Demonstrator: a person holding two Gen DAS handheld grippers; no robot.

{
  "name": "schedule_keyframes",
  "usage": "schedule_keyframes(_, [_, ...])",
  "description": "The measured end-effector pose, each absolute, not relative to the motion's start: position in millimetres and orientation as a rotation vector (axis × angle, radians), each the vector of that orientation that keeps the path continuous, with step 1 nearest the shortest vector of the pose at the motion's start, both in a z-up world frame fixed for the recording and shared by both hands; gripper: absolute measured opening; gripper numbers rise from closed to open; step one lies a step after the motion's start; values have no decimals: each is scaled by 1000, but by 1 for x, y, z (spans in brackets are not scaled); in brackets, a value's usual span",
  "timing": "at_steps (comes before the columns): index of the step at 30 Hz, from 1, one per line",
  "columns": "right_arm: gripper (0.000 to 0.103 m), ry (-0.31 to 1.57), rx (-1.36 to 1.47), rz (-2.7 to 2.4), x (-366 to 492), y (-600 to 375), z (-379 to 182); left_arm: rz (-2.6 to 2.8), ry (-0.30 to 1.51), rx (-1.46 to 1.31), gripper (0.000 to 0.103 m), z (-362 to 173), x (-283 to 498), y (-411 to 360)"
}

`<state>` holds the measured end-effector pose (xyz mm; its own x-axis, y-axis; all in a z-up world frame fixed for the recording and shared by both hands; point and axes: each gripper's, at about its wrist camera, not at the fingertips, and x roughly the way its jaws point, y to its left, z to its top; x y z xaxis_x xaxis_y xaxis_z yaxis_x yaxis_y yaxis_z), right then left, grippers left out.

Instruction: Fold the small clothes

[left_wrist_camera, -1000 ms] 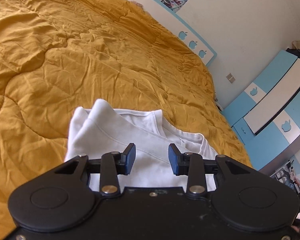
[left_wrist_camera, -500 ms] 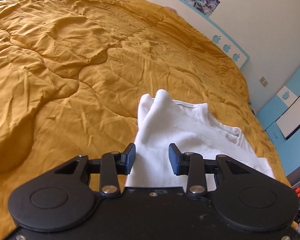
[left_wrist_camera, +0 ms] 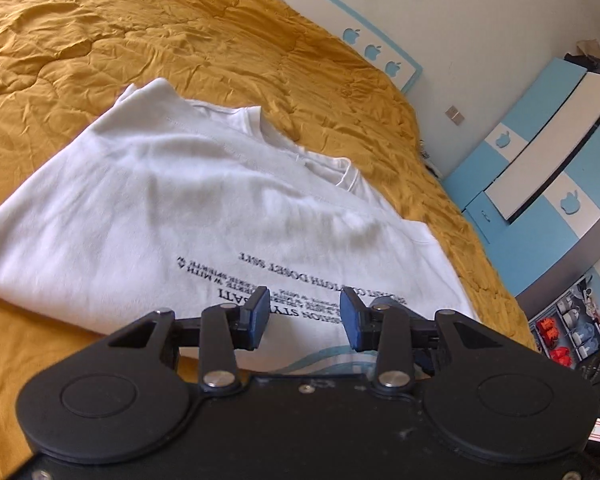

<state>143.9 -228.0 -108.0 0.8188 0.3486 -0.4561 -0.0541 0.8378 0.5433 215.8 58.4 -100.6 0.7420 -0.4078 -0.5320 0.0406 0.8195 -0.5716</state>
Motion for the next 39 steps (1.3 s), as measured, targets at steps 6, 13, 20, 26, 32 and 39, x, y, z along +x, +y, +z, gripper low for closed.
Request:
schedule_keyframes(6, [41,570,543,141,140,-263,-105,-249,710,-627,41,-109,213,74])
schedule_keyframes(13, [41,545,573,-35,129,-335,-105,-225,706,-596,42,-104,209,86])
schedule_keyframes(20, [37,538,595,-102,123,-374,-108,-229,713,-582,43,-102,204,105])
schedule_keyframes(26, [37,545,587,-126,123,-377,-110,-128,682,-548,43,-99,192,136])
schedule_keyframes(32, [52,522,477,-151,129,-359,-88,-116,693,-665,43,-120,195,170])
schedule_keyframes(39, [56,484,386,128,218,-285,-49,-140,673,-664,45,-126,190,169])
